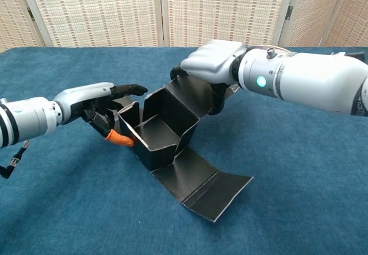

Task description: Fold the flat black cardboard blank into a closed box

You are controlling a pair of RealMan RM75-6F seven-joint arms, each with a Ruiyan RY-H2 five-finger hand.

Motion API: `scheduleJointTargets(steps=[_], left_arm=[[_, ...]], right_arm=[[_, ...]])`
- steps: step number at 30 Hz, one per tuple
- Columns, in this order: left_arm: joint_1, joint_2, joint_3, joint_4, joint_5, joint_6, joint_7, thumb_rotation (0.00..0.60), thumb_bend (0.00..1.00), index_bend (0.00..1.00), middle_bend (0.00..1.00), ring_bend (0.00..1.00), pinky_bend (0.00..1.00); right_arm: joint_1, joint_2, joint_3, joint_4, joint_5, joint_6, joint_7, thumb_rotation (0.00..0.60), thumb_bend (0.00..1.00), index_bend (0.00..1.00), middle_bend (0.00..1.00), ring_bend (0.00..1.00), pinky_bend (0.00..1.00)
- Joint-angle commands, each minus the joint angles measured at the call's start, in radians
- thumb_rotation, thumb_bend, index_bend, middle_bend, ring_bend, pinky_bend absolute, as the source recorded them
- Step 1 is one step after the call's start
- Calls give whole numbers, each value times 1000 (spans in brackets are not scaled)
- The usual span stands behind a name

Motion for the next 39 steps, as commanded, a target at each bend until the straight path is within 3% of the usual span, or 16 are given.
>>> scheduleJointTargets(steps=[1,12,22,26,27,31,39], left_arm=[[-29,32,14,-1,20,-78,-113,600,200,0,0,412,603],[-97,53,64,25,173,-181,-518,600,199,0,0,388,560],[-156,7,166,151,321,-91,-858,600,199,68,52,399,540],[-168,-9,193,190,329,-64,-912,600,199,170,147,418,543],[-169,-12,198,198,328,-61,-919,600,200,204,177,424,544],[-173,-26,211,217,309,-49,-936,600,199,319,289,445,548],[-168,-11,222,204,271,-37,-902,600,199,349,324,448,548]], right_arm=[[20,16,-22,22,-77,-38,-2,600,230,352,365,777,1000],[35,11,-53,155,-378,-102,140,600,230,352,334,777,1000],[32,-53,-39,275,-544,-95,306,600,230,314,228,771,1000],[25,-59,-36,287,-568,-100,334,600,209,46,97,753,1000],[23,-60,-35,288,-572,-100,341,600,203,18,75,748,1000],[12,-65,-27,288,-580,-100,348,600,180,0,0,710,1000],[-33,3,5,184,-529,-91,340,600,158,0,0,651,1000]])
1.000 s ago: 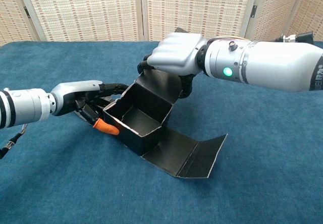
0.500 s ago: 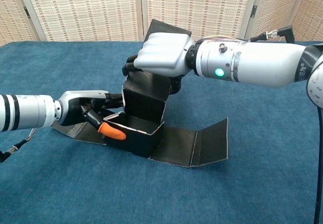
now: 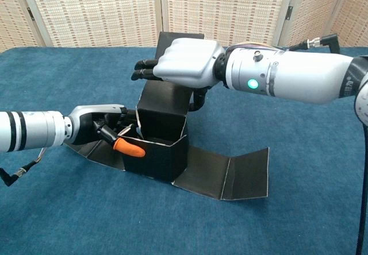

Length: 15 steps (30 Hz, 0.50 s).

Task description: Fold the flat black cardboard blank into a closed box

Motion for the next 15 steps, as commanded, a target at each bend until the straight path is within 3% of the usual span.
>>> scheduleJointTargets(steps=[1,7,15], left_arm=[[6,18,4,-18,-22,2,26,600,199,349,324,448,548],[21,67,3,-64,-55,14,48,600,199,349,324,448,548],[57,197,-13,-186,-92,49,-85,600,199,349,323,447,548]], right_arm=[[-33,54,12,-76,20,16,15,600,158,0,0,648,1000],[-112,160,-5,-225,-30,96,129,600,158,0,0,645,1000],[-308,315,-44,-363,-189,405,342,600,160,0,0,644,1000]])
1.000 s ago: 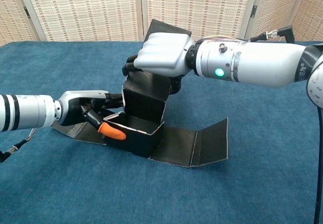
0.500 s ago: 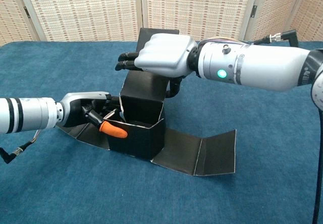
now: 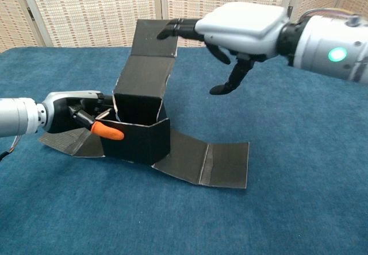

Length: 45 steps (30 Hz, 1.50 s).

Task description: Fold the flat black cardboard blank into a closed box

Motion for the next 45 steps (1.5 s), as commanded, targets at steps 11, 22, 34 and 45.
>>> scheduleJointTargets(steps=[11,22,34,45], left_arm=[[27,248,-24,-180,56,103,-624,600,199,337,311,436,548],[-29,325,28,-208,190,181,-1062,600,199,333,310,435,549],[-60,314,75,-253,214,213,-975,600,199,332,308,434,549],[-71,268,103,-221,191,196,-788,600,199,326,303,428,550]], right_arm=[[-359,129,-43,16,-201,527,511,600,165,0,0,645,1000],[-367,32,11,76,-235,518,596,600,165,0,0,645,1000],[-197,-167,195,75,-155,318,372,600,69,0,0,651,1000],[-144,-223,233,93,-177,304,281,600,60,0,0,659,1000]])
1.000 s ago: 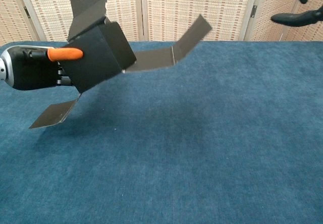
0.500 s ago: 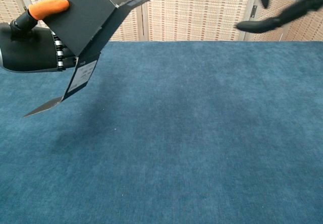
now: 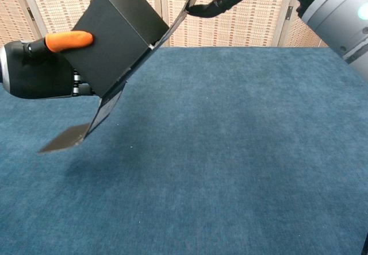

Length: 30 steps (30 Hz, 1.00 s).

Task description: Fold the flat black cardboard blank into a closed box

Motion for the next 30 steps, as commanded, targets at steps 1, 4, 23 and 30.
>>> scheduleJointTargets(steps=[1,4,23,30], left_arm=[[-2,-18,8,13,-14,-6,67,600,198,325,303,428,550],[-3,-24,6,15,-25,-5,118,600,198,323,303,428,551],[-12,-66,-12,26,-119,-96,446,600,200,316,294,417,550],[-10,-85,-18,31,-138,-119,508,600,199,314,288,414,550]], right_arm=[[8,-5,-1,1,-7,-8,-19,600,60,0,0,659,1000],[16,-6,-8,1,-11,-25,-44,600,60,0,0,659,1000],[63,-28,-77,84,-98,-98,-204,600,58,0,19,669,1000],[84,-92,-104,200,-152,-80,-212,600,60,0,100,677,1000]])
